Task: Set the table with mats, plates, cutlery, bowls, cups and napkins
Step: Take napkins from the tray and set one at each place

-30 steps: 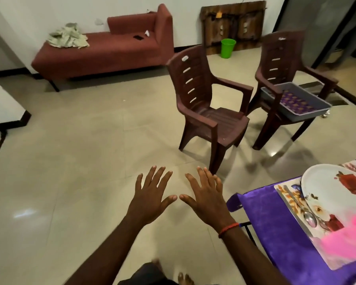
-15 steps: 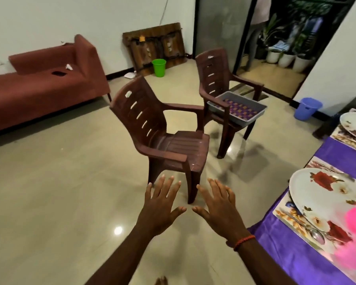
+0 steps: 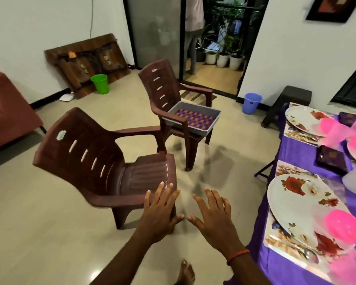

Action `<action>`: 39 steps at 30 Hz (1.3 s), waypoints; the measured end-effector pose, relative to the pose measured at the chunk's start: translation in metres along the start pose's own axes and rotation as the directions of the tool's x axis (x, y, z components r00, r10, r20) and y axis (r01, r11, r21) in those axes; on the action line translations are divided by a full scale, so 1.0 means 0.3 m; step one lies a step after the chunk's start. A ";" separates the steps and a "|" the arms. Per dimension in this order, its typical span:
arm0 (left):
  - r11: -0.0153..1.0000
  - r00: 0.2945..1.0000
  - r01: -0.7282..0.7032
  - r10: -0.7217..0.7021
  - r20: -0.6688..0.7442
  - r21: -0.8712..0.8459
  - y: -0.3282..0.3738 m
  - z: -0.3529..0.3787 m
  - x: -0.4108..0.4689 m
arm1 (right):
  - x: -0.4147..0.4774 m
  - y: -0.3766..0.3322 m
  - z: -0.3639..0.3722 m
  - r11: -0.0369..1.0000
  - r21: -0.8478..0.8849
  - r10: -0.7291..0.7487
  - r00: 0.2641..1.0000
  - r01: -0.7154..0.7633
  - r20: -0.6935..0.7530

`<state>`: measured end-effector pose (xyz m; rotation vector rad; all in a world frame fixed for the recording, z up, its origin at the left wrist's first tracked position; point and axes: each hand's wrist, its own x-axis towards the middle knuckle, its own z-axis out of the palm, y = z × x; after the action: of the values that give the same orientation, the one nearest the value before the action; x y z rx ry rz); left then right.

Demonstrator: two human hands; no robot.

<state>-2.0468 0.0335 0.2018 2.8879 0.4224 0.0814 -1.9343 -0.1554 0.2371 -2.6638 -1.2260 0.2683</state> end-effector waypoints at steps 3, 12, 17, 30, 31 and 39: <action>0.999 0.999 -0.034 0.034 0.018 0.015 -0.020 0.013 0.181 | 0.148 0.059 -0.023 0.997 0.017 0.069 0.998 -0.069 -0.013; 0.993 0.992 -0.114 0.112 0.056 0.027 -0.093 0.031 0.631 | 0.497 0.223 -0.095 0.988 0.024 0.153 0.987 -0.152 -0.054; 0.993 0.992 -0.118 0.117 0.036 0.006 -0.126 0.040 0.840 | 0.666 0.280 -0.137 0.981 0.048 0.189 0.980 -0.186 -0.068; 0.984 0.984 -0.175 0.176 0.033 -0.043 -0.150 0.035 1.423 | 1.144 0.483 -0.309 0.979 -0.032 0.202 0.979 -0.201 0.014; 0.985 0.984 -0.169 0.171 0.043 -0.040 -0.157 0.034 1.462 | 1.187 0.509 -0.315 0.978 -0.041 0.207 0.978 -0.207 0.007; 0.992 0.989 -0.104 0.110 0.098 -0.066 -0.186 0.106 1.780 | 1.496 0.696 -0.341 0.980 -0.016 0.201 0.978 -0.200 0.062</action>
<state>-1.5484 0.2331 0.1703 2.8376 0.2427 -0.0347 -1.4699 0.0438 0.2465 -2.8102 -0.9765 0.3810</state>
